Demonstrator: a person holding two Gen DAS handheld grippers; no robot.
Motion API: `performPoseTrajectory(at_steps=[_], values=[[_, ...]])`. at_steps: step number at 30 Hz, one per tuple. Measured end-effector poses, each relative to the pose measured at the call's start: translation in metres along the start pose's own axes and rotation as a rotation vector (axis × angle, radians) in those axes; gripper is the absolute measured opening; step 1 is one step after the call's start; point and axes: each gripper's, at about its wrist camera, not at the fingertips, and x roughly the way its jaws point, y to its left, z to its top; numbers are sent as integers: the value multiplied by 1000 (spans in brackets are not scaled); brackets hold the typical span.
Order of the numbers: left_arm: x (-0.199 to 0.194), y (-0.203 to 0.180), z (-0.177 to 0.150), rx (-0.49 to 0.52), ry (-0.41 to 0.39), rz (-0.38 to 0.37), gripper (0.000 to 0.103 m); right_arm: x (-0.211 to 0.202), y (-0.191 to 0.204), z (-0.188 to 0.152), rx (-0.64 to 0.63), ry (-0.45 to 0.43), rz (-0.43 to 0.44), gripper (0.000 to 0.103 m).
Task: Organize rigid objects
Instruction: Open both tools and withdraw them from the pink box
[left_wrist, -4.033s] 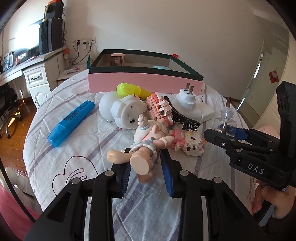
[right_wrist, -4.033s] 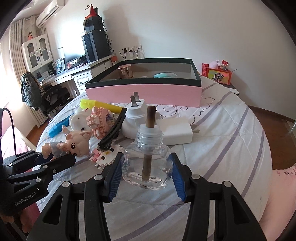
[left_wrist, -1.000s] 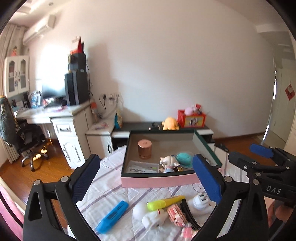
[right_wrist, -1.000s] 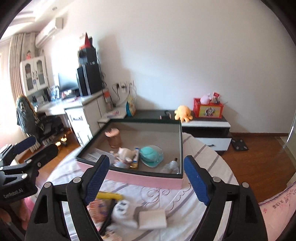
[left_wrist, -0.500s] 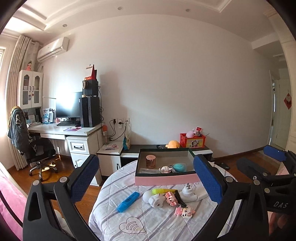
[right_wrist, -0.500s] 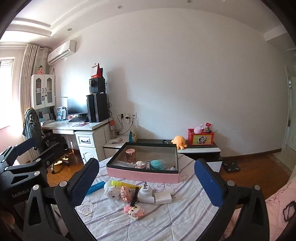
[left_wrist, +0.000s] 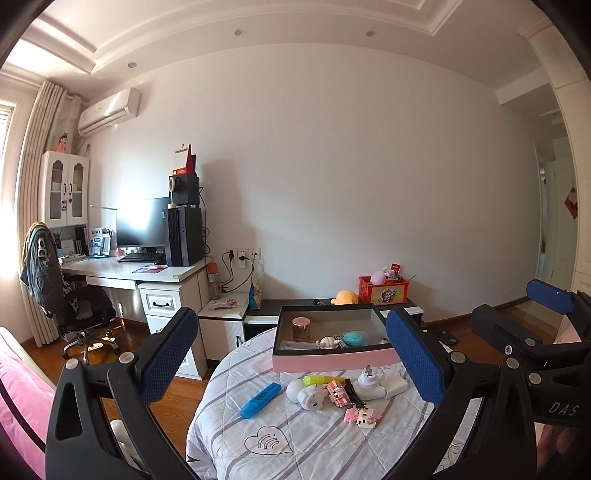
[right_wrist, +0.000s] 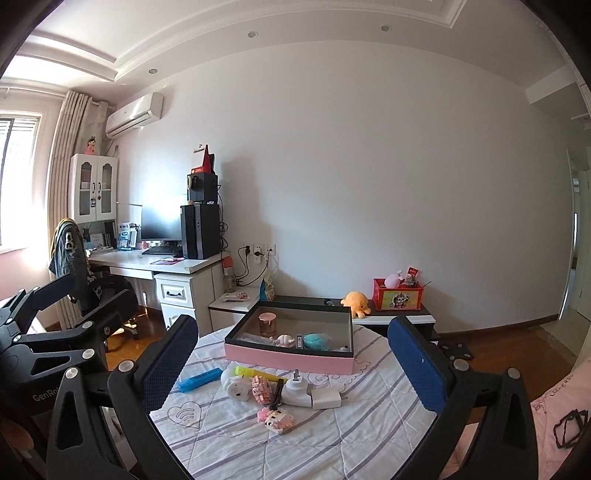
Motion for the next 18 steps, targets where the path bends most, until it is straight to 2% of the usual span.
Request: performPoseTrajectory(at_steps=[11,18], values=[[5,0,-4,1,29,-4,103,5,-3,-5,11,20,-1,103],[34,3,-23,-5,110,-22,103,30,-5,-17,13,80,-2,103]])
